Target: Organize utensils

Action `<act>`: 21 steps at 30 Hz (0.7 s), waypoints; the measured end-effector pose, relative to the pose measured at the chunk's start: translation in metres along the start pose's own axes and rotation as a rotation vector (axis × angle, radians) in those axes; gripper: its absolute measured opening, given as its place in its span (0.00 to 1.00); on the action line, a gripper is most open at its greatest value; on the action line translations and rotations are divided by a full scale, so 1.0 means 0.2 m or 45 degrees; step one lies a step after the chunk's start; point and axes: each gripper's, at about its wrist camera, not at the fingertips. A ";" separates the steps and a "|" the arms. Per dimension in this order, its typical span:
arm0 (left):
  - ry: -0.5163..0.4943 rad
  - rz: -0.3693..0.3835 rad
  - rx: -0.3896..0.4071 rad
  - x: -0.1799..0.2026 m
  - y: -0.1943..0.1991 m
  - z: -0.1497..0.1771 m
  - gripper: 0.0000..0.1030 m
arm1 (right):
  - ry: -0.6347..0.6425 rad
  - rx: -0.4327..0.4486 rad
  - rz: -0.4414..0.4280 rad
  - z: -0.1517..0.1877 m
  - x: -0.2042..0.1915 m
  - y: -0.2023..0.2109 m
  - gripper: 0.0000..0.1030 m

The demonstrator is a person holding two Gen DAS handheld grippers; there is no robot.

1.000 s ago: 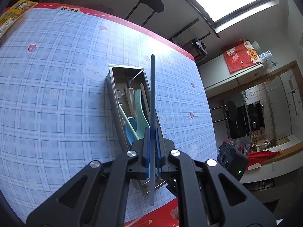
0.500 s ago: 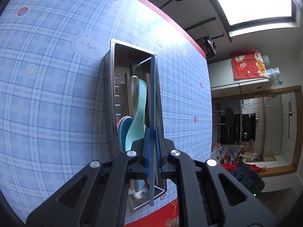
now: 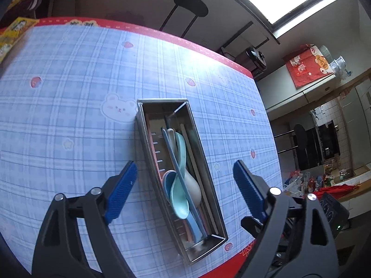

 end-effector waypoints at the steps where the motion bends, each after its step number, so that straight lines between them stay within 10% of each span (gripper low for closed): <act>1: -0.025 -0.014 0.019 0.01 0.04 -0.01 0.83 | 0.017 0.014 0.006 -0.01 -0.02 0.02 0.80; 6: -0.171 -0.061 0.129 0.02 0.31 -0.03 0.92 | 0.111 0.072 0.026 -0.09 -0.11 0.17 0.94; 21: -0.409 -0.241 0.410 0.08 1.12 0.06 0.94 | 0.319 0.241 0.078 -0.21 -0.46 0.69 0.94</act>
Point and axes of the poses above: each gripper's, at about its wrist camera, not at the fingertips, and y roughly against the way its jaws point, x to its right, z to its underside, and after that the axes turned 13 degrees about x, right-handed
